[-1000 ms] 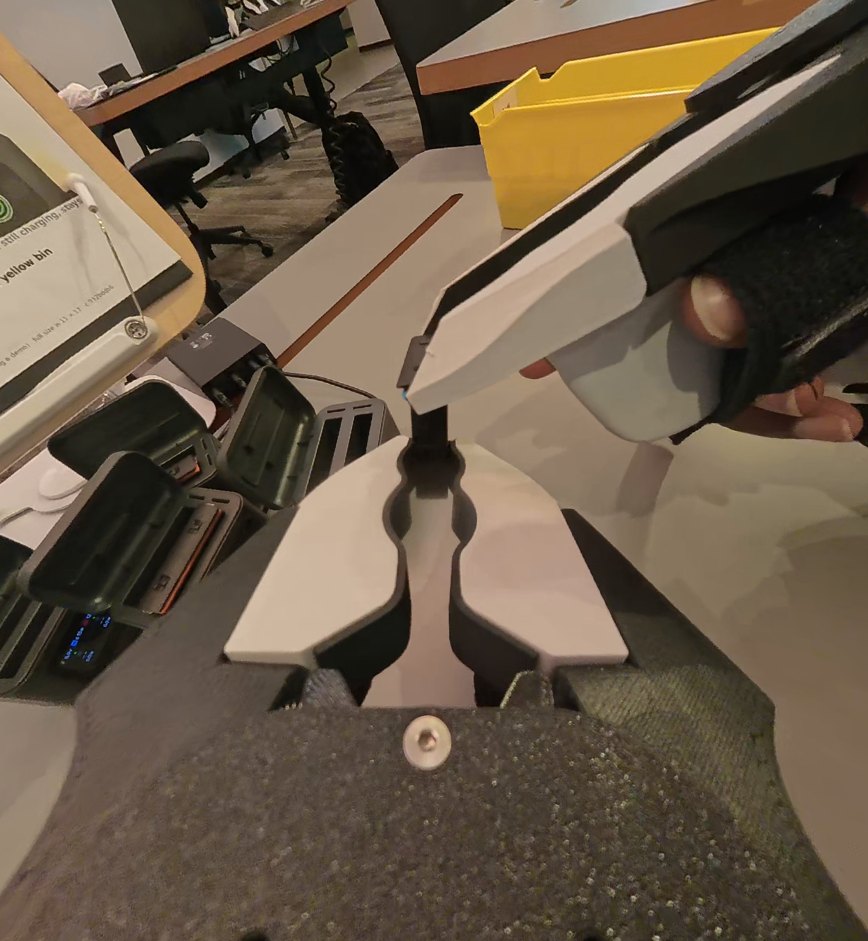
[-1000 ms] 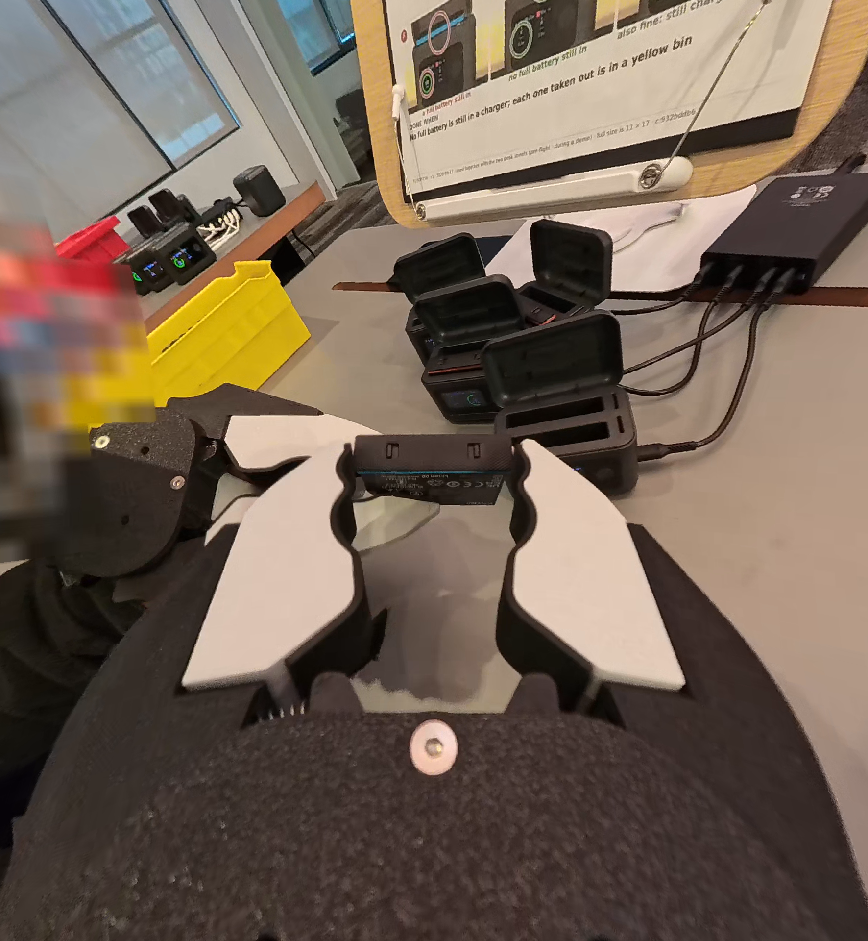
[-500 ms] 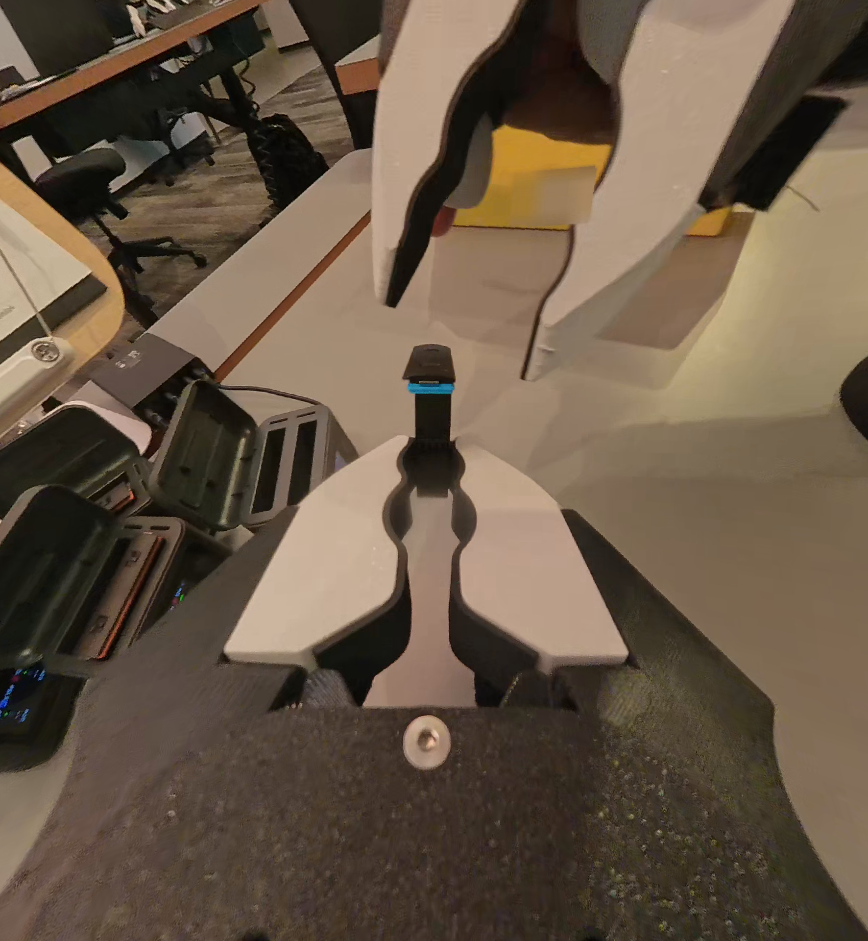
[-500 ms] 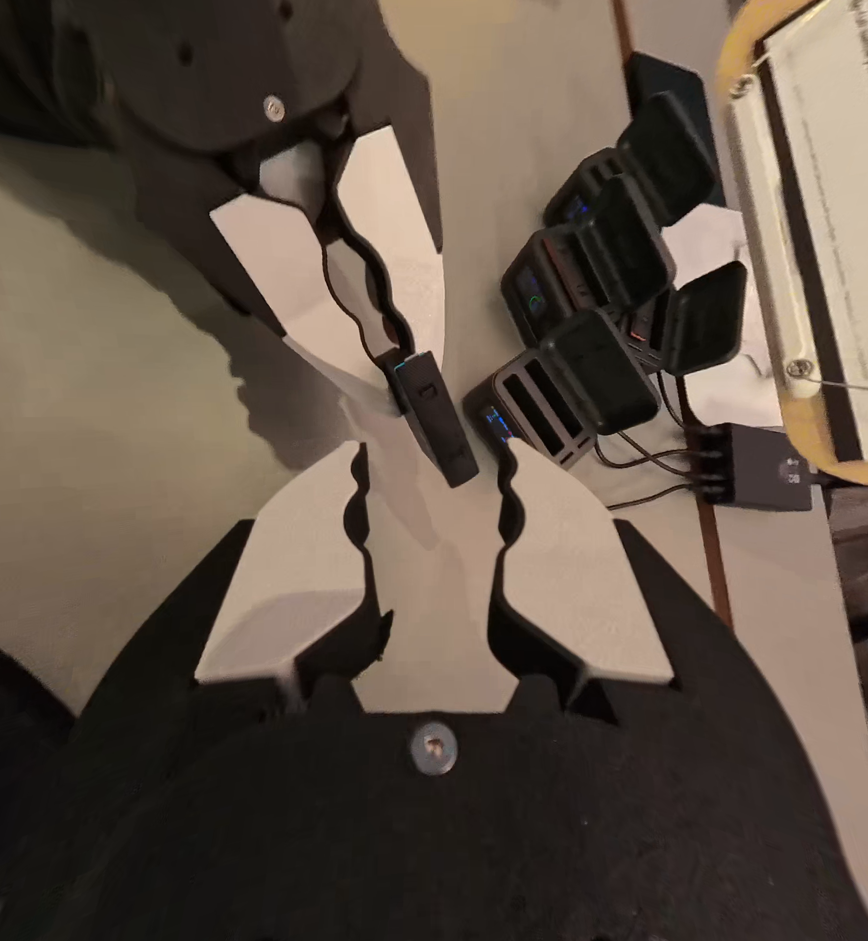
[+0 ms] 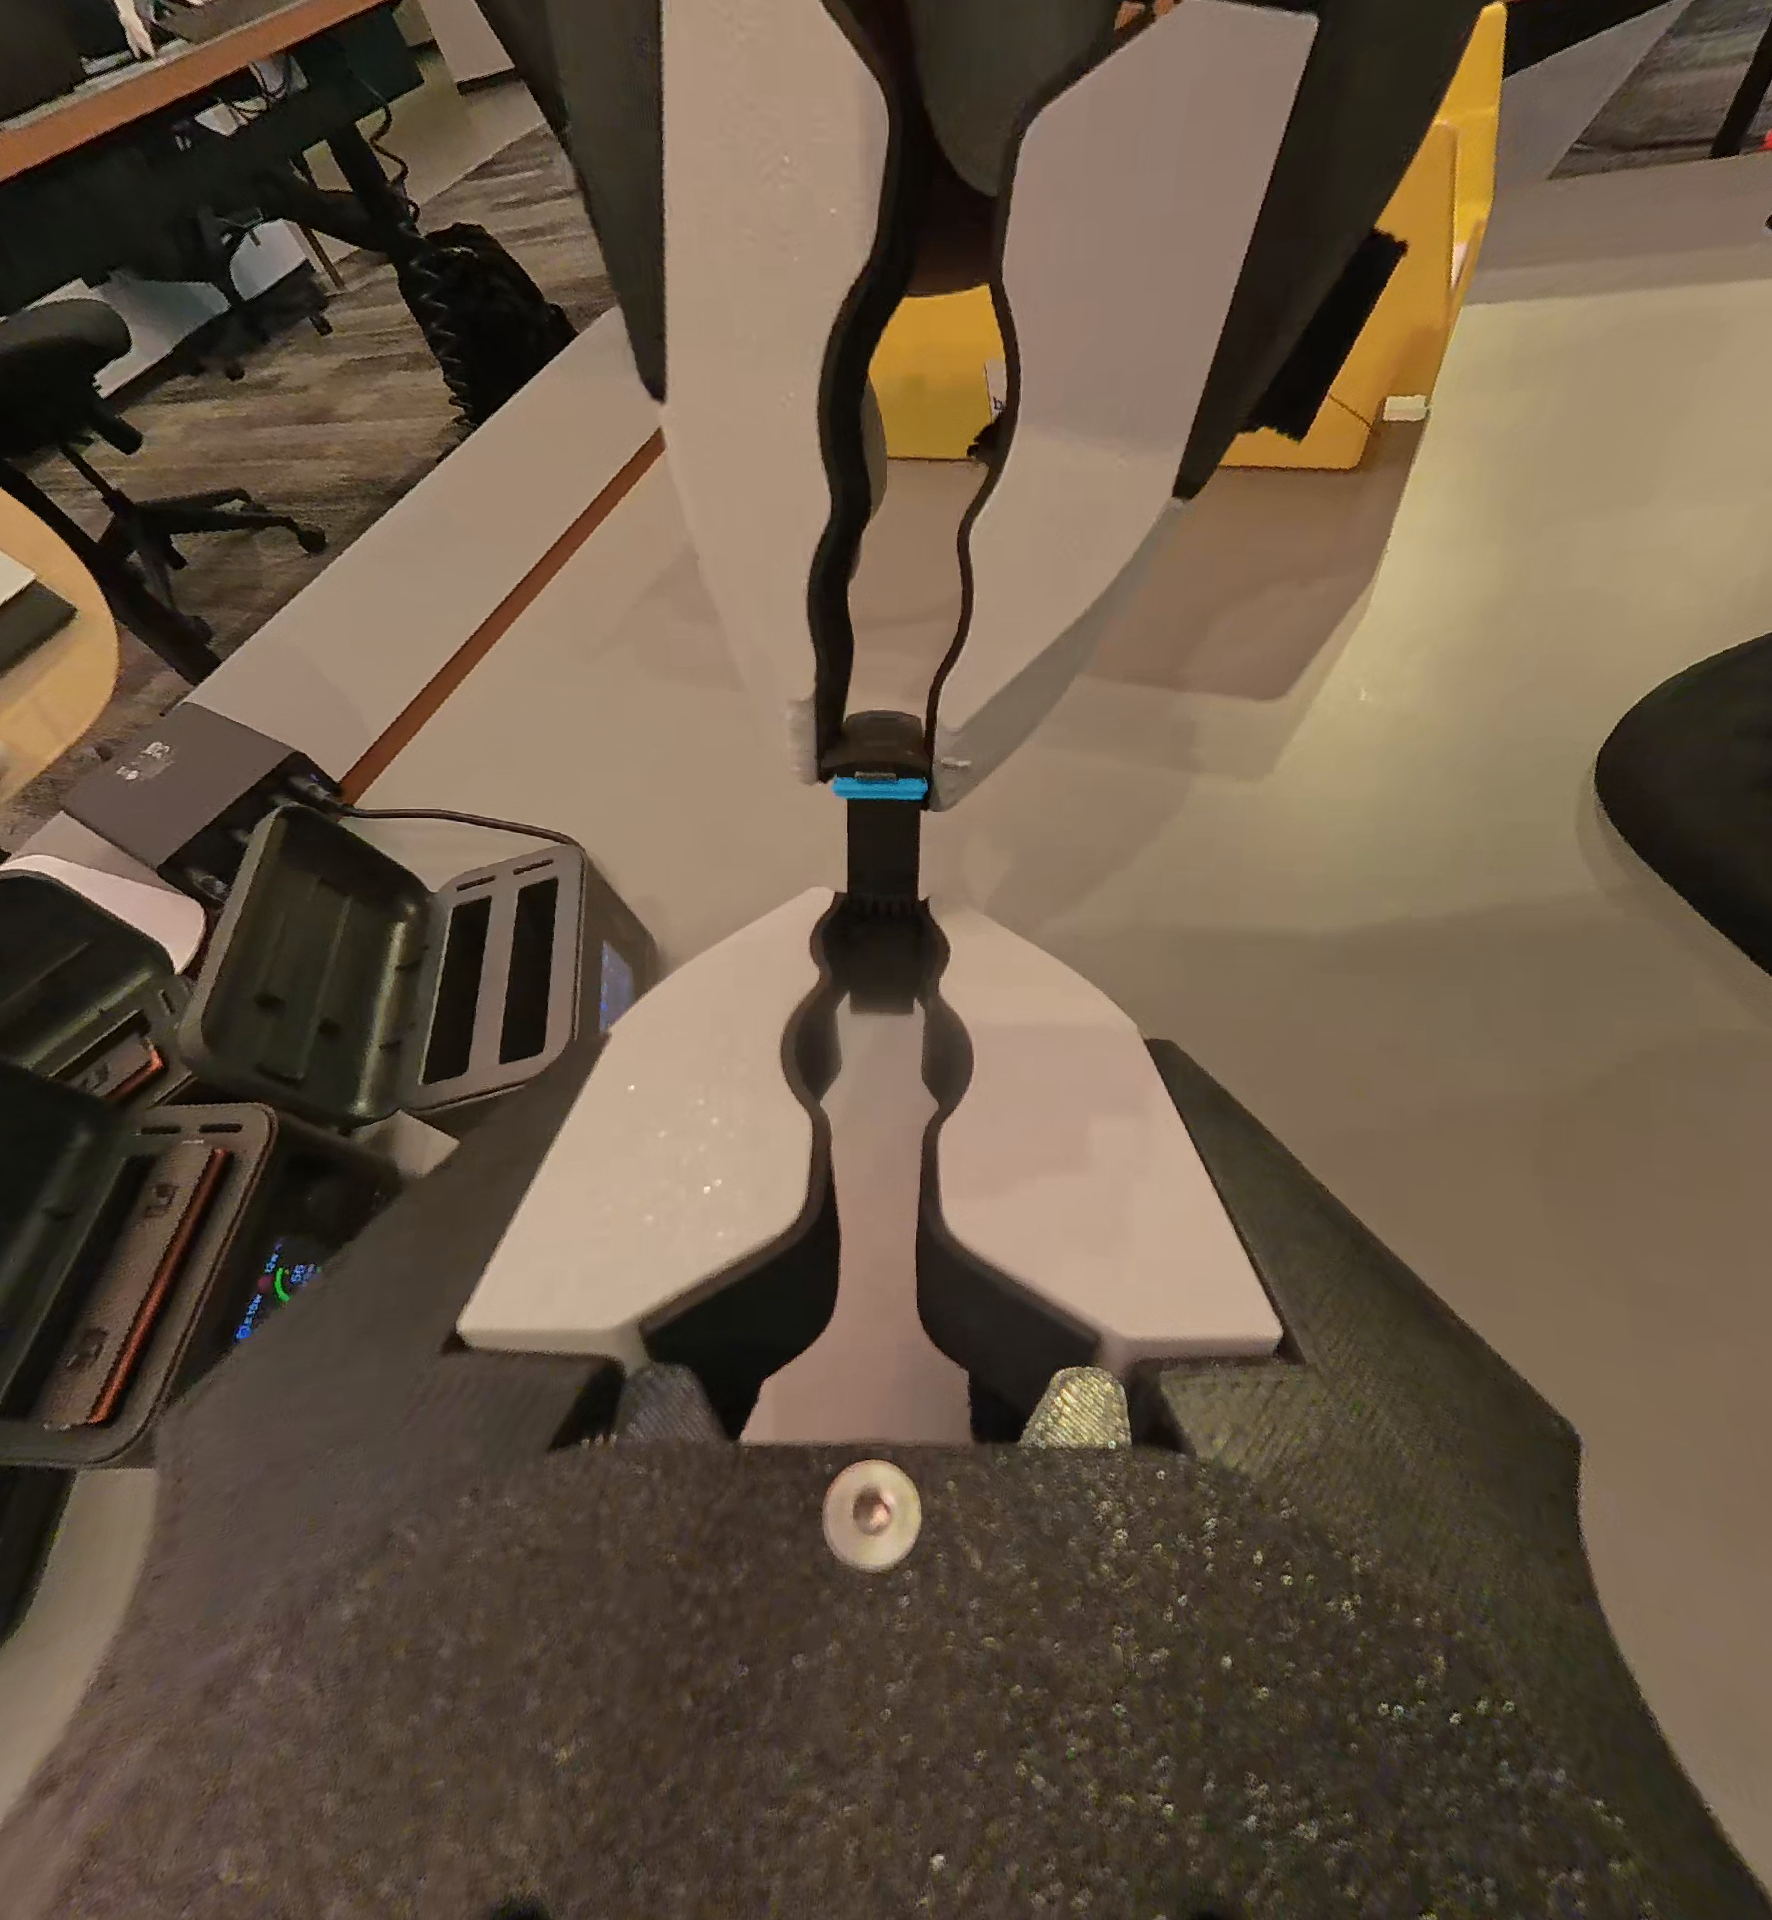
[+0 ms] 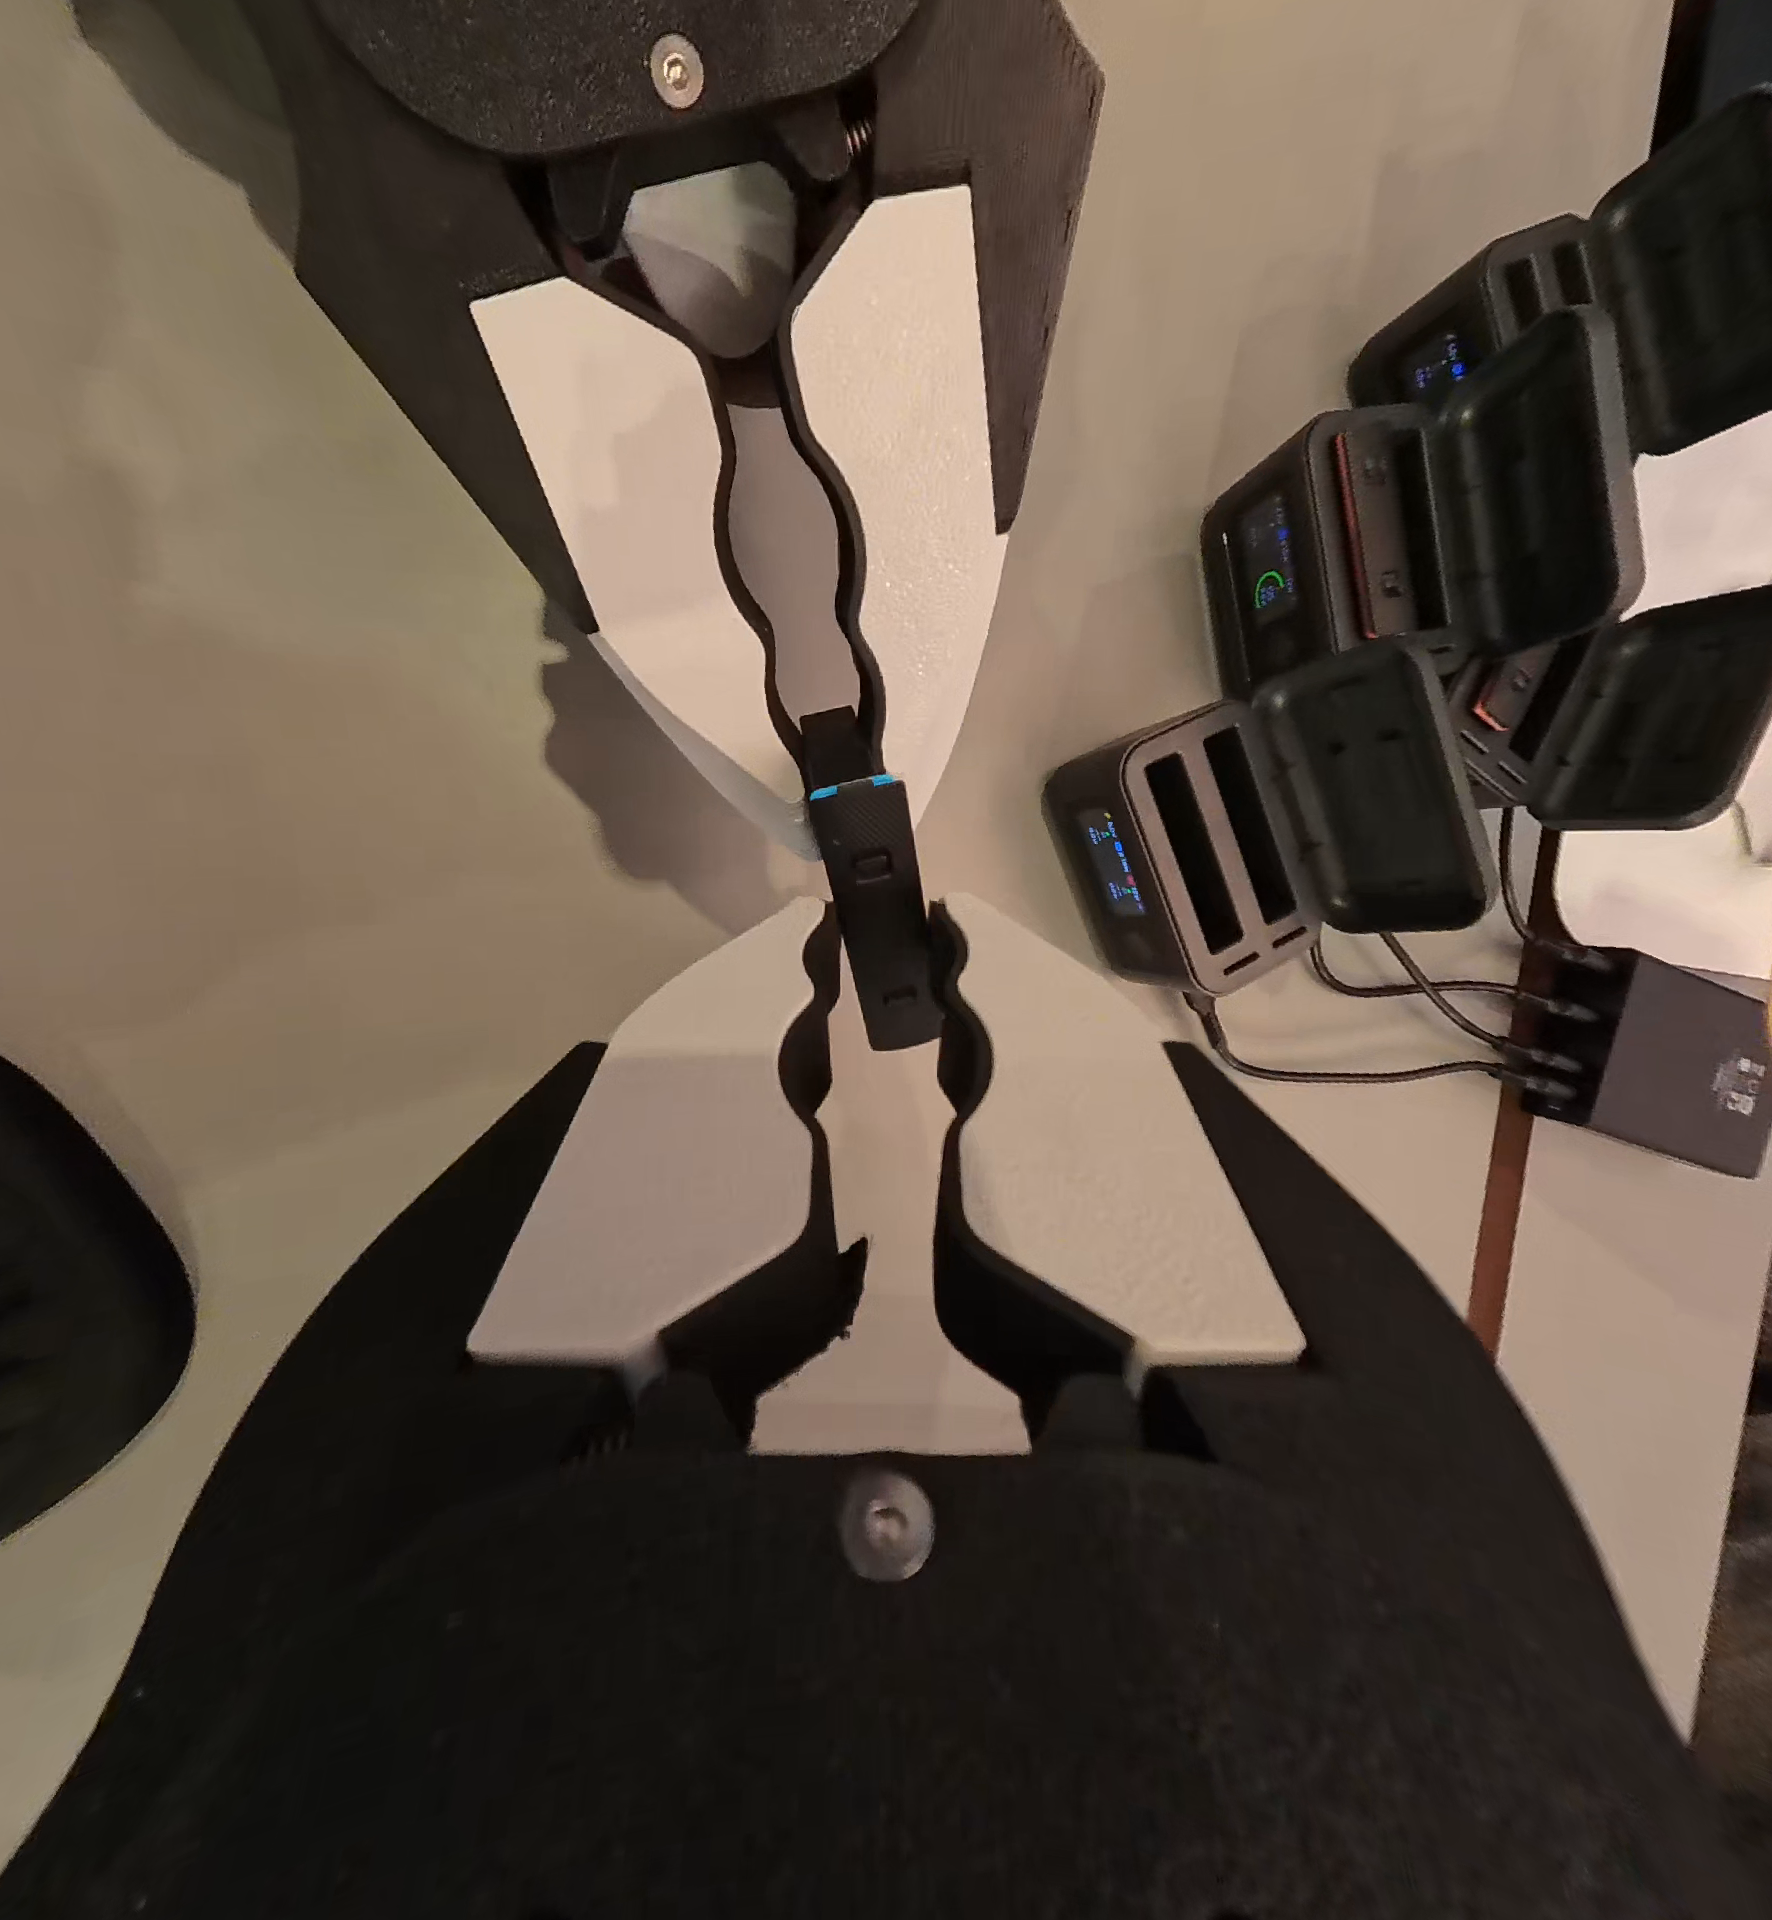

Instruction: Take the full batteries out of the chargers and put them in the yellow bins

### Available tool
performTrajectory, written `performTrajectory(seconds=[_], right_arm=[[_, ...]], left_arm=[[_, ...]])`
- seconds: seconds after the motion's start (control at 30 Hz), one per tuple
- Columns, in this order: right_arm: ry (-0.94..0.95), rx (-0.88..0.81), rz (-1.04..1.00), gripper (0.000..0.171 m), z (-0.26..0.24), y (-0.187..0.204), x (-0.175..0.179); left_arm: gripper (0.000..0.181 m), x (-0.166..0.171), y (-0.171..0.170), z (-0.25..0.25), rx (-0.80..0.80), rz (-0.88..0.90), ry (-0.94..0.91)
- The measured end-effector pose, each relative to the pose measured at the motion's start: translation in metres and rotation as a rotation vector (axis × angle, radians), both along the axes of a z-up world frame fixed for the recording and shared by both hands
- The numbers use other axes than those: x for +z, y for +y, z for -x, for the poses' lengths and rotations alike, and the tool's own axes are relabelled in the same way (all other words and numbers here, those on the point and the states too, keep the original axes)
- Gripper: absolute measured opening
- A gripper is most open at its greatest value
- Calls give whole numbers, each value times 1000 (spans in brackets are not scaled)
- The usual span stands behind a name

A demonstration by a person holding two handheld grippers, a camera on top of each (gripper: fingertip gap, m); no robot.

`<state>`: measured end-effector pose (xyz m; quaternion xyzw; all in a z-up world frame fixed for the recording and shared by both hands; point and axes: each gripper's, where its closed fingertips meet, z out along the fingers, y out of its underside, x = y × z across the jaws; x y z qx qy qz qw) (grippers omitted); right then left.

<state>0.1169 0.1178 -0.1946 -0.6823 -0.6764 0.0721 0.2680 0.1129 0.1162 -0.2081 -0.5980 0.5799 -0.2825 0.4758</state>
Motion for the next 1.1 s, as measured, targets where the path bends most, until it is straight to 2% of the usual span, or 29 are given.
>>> performTrajectory(seconds=[0.13, 0.2, 0.33, 0.53, 0.67, 0.77, 0.9, 1.1], right_arm=[[-1, -4, 16, 15, -2, -2, 1], [-13, -17, 9, 14, -6, -1, 3], [-33, -62, -30, 14, -27, 5, 23], [-145, -216, -131, 14, -110, 21, 77], [-256, -354, -146, 14, -184, 23, 94], [-329, -445, -110, 15, -237, 15, 88], [-395, -527, -17, 15, -291, -5, 60], [-452, -583, 126, 15, -336, -31, 13]], left_arm=[[13, 2, -2, -2, -7, 17, -17], [21, 2, -3, -2, -14, 31, -23], [27, -1, 0, -2, -1, 31, -13], [26, -6, 11, 2, 45, 54, -12], [26, -11, 16, 4, 71, 57, 5], [25, -14, 19, 4, 85, 62, 12], [24, -20, 23, 7, 109, 58, 38], [23, -28, 25, 7, 118, 69, 60]])
